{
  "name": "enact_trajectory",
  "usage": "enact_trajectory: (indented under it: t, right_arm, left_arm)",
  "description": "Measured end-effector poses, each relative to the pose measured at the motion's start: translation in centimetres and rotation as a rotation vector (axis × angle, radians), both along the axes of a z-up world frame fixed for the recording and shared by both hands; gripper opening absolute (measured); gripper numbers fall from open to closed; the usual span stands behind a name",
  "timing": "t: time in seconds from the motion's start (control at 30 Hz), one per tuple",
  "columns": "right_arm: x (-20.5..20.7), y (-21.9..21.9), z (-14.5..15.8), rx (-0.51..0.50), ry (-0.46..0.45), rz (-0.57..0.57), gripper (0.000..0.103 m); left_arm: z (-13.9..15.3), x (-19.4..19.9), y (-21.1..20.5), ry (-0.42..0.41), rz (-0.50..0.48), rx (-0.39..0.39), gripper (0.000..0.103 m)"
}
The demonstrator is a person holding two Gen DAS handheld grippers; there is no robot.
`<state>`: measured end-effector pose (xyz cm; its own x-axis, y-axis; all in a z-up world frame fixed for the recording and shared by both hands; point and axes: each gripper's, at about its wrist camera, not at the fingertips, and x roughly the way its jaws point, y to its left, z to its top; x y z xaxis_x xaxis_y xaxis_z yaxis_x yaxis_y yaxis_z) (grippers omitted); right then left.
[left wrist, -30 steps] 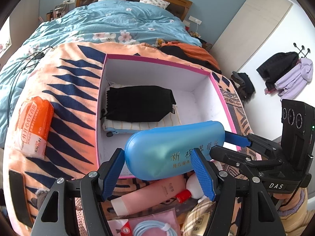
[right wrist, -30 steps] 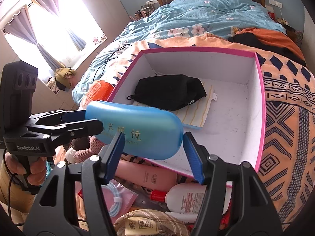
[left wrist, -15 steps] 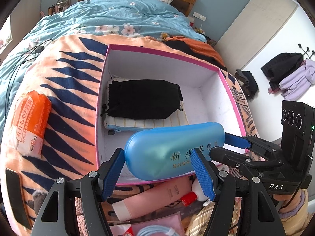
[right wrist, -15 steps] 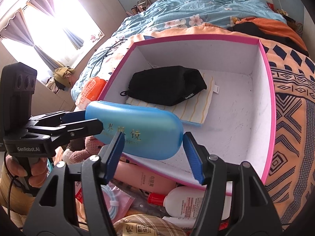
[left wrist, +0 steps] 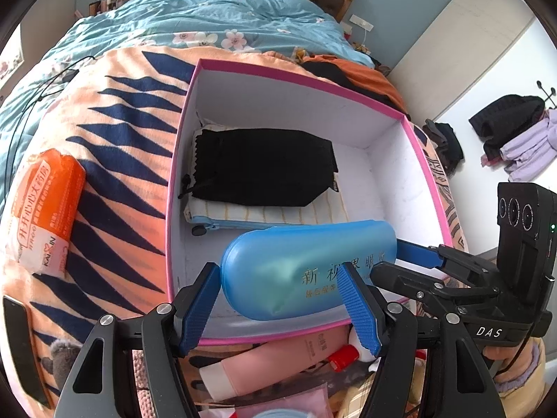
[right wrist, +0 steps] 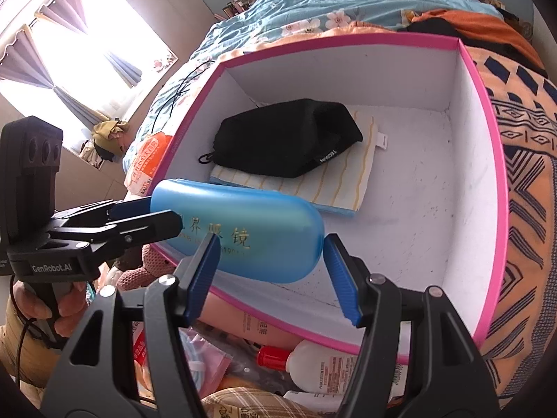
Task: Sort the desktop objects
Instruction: 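Lower the glasses case into the box beside the pad and open the right gripper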
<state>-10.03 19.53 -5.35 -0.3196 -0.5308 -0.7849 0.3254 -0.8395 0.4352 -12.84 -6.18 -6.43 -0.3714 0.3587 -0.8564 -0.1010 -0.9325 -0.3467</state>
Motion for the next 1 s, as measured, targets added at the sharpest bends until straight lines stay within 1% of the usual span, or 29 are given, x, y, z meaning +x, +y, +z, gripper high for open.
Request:
enact_trajectory:
  t: [0.23, 0.6, 0.7, 1.0]
  right_arm:
    - [-0.8, -0.1, -1.4, -0.018, -0.042, -0.006, 0.064]
    - [-1.8, 0.1, -3.5, -0.043, -0.12, -0.021, 0.063]
    - [-2.0, -0.1, -4.0, -0.034, -0.136, -0.014, 0.059]
    - [-2.3, -0.5, -4.9, -0.009, -0.161, -0.01, 0.059]
  left_arm:
    - [-0.8, -0.4, 0.1, -0.014, -0.002, -0.023, 0.071]
    - [-1.1, -1.0, 1.6, 0.015, -0.029, -0.147, 0.069]
    - [-1.2, -0.9, 1.6, 0.022, -0.028, -0.157, 0.069]
    - [-1.0, -0.4, 1.3, 0.032, -0.028, -0.142, 0.069]
